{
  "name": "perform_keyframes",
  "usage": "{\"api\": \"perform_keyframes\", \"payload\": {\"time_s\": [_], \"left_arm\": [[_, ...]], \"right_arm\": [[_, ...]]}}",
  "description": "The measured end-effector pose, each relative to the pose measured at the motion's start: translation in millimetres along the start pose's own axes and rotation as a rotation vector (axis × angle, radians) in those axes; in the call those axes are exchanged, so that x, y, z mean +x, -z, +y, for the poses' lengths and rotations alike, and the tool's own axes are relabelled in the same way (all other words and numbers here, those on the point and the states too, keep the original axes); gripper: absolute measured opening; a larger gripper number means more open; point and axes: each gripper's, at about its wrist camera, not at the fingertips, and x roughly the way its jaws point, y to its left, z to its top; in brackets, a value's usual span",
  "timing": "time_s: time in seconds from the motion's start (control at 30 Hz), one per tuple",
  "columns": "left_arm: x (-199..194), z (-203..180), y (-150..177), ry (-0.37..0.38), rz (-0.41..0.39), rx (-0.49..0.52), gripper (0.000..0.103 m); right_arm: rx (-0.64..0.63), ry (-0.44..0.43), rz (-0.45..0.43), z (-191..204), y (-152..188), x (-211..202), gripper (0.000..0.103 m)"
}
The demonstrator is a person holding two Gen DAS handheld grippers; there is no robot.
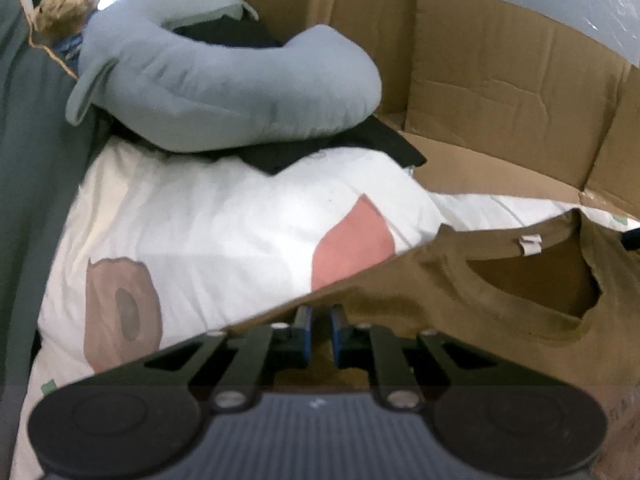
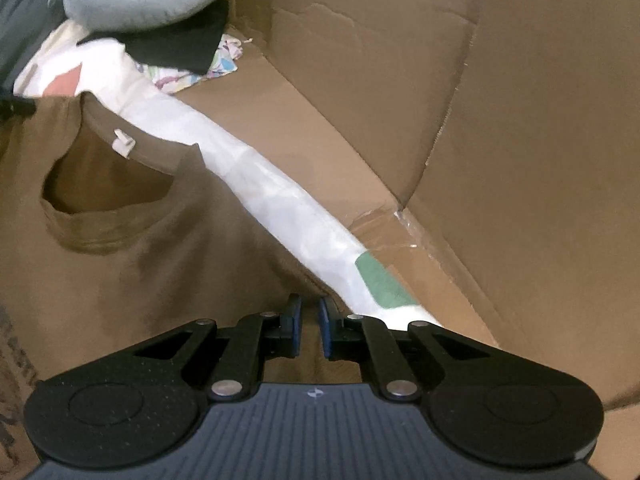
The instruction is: Fold clothes
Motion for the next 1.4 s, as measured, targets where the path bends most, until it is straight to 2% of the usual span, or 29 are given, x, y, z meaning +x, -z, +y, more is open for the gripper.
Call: {"api": "perform_keyframes", "payload": {"time_s": [0.07,0.13,0.2,0.3,0.37,0.47,0.53,0.6,0.8,0.93,1.1,1.27,1.4], "left_arm": [[-7,-7,-2,-0.024,-0.032,0.004,0.032],[-15,-14,-4,-0.037,-0.066,-0.004,0.039],[-21,-24,-6,-0.019,-0.083,-0.011,0.039],[-21,-45,-4,-0.011,-0.062,0.02,0.038],[-23,-60,0,0.053,-0.054,0.027,0.038],[-28,-86,6,0.108,-0.047,0.049,0.038],[-27,-102,7,0.118,-0.018,0.065,0.038],[-24,-113,8,0.114,0.022,0.06,0.032],[-20,-138,8,0.172,0.072,0.017,0.028],[-18,-157,9,0.225,0.082,0.032,0.028],[-11,-181,12,0.296,0.086,0.057,0.028],[2,-190,13,0.292,0.085,0.071,0.025],[10,-191,13,0.274,0.08,0.082,0.02]], "right_arm": [[-0.027,0.025,-0.005,3,0,0,0.012],[-0.049,0.049,-0.008,5,1,-1,0.009],[-0.053,0.069,-0.003,4,0,-5,0.007],[-0.063,0.081,-0.006,2,2,-23,0.008],[-0.083,0.085,-0.019,-1,8,-41,0.009],[-0.053,0.074,-0.019,-11,19,-64,0.01],[-0.011,0.084,-0.03,-16,25,-77,0.011],[0.014,0.087,-0.033,-19,34,-88,0.011],[0.072,0.073,-0.004,-30,63,-111,0.014],[0.119,0.091,0.0,-41,84,-124,0.027],[0.191,0.128,0.045,-62,117,-132,0.029],[0.325,0.152,0.073,-85,149,-142,0.029],[0.346,0.124,0.095,-84,163,-141,0.029]]}}
